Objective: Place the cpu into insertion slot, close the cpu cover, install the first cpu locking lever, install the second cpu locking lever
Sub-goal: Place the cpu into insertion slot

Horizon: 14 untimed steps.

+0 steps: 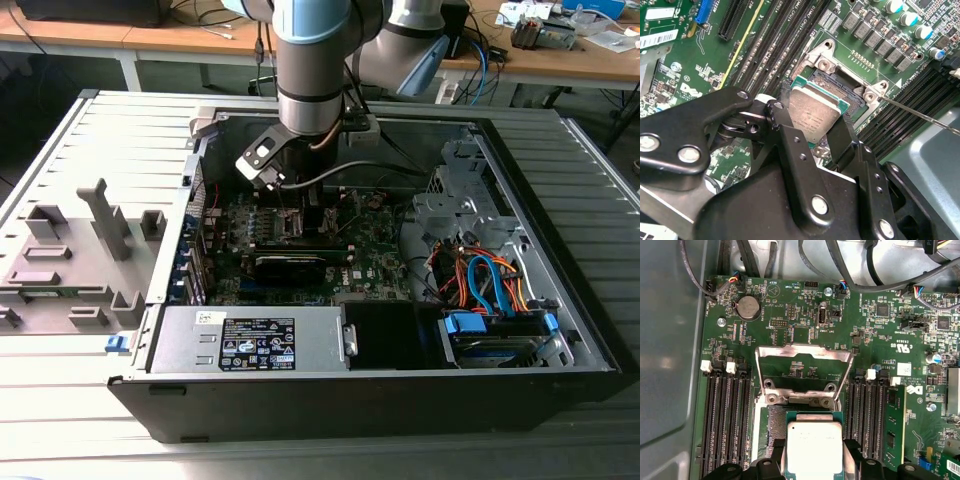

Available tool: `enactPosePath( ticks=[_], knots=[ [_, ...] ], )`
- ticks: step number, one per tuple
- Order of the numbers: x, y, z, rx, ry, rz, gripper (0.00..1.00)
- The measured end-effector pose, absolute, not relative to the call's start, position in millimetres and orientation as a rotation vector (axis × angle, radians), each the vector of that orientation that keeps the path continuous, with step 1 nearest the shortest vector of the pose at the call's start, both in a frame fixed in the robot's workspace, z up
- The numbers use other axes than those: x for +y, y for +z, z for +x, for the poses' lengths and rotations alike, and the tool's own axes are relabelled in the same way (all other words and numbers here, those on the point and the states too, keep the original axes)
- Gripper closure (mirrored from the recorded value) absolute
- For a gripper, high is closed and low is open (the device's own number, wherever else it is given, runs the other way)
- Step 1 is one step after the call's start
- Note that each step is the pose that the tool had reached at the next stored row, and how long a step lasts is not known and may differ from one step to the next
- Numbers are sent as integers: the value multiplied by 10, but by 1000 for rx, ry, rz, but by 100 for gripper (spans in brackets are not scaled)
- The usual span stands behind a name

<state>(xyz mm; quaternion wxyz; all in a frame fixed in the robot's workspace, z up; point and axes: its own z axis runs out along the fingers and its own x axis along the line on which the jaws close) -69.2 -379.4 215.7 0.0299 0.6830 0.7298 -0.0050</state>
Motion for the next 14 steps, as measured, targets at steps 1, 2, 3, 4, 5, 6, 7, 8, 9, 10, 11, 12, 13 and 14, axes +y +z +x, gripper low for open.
enactPosePath(
  ticks=[1, 2, 3, 4, 5, 6, 7, 8, 9, 10, 11, 12, 13, 14],
  knots=[
    [-3794, 2155, -693, 2250, -15, 2106, 46],
    [-3794, 2154, -694, 2250, -15, 2106, 46],
    [-3794, 2153, -695, 2250, -15, 2106, 46],
    [-3794, 2152, -695, 2250, -15, 2106, 46],
    [-3794, 2151, -696, 2250, -15, 2106, 46],
    [-3794, 2149, -697, 2250, -15, 2106, 46],
    [-3794, 2147, -698, 2250, -15, 2106, 46],
    [-3794, 2146, -699, 2250, -15, 2106, 46],
    [-3794, 2144, -701, 2250, -15, 2106, 46],
    [-3794, 2142, -702, 2250, -15, 2106, 46],
    [-3794, 2141, -703, 2250, -15, 2106, 46],
    [-3794, 2141, -704, 2250, -15, 2106, 46],
    [-3794, 2140, -705, 2250, -15, 2106, 46],
    [-3794, 2139, -706, 2250, -15, 2106, 46]
  ],
)
